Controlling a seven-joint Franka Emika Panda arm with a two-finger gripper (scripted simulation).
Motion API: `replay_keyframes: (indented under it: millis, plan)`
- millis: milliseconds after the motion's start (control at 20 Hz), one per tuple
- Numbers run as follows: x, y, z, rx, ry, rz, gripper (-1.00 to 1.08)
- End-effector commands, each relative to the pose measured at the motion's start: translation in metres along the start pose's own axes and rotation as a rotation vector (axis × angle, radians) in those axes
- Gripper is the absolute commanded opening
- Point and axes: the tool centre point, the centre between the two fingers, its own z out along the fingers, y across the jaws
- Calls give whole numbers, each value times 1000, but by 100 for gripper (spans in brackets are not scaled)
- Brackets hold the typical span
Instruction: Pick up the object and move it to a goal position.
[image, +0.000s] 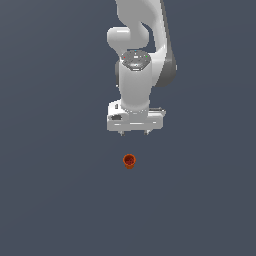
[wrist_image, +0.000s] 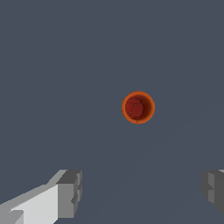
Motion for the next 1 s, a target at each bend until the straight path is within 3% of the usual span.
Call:
replay_keyframes:
  millis: [0,950]
  plan:
    - [0,0,0,0,0,0,100]
    - [3,12,8,-11,-13,56,100]
